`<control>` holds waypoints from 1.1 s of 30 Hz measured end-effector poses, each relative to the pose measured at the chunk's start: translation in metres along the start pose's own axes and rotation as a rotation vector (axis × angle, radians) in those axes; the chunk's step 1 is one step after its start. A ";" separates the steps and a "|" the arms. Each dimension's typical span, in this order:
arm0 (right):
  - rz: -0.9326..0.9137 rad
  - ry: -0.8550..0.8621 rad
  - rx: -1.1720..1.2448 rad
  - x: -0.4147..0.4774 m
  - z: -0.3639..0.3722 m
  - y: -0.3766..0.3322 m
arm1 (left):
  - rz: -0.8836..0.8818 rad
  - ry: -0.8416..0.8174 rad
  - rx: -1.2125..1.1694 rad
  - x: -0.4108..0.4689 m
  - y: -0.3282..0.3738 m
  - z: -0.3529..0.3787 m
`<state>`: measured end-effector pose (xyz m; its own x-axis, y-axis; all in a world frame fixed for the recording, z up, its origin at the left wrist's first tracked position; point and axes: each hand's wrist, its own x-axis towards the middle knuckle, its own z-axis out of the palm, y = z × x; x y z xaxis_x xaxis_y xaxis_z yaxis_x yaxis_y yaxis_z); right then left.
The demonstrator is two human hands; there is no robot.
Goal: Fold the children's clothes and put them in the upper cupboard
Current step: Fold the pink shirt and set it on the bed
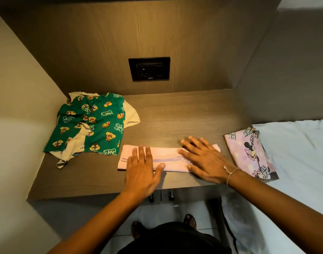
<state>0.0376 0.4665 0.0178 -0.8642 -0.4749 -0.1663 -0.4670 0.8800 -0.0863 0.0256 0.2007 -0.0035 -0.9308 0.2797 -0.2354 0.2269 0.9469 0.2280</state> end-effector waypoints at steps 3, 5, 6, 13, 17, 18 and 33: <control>0.017 -0.049 -0.010 -0.007 0.014 0.006 | -0.022 -0.029 0.045 0.014 0.007 0.012; 0.074 -0.019 0.018 -0.016 0.017 0.009 | 0.048 -0.053 0.044 0.033 0.006 0.008; 0.107 -0.007 0.038 -0.021 0.018 0.006 | 0.105 -0.076 0.041 0.046 0.006 0.004; 0.292 0.016 0.335 -0.046 0.025 -0.048 | 0.456 -0.178 0.309 0.146 0.017 -0.036; 0.311 -0.001 0.374 -0.010 0.016 -0.070 | 0.480 -0.193 0.443 0.189 0.014 -0.058; 0.324 -0.017 0.388 0.000 0.014 -0.074 | 0.462 -0.189 0.460 0.195 0.012 -0.063; -0.031 0.067 0.208 -0.026 0.036 -0.037 | 0.615 -0.013 -0.047 -0.001 -0.019 -0.005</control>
<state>0.0841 0.4468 -0.0104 -0.8637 -0.4949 -0.0955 -0.4510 0.8435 -0.2919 0.0205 0.1817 -0.0033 -0.6296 0.7746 -0.0590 0.7080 0.6035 0.3668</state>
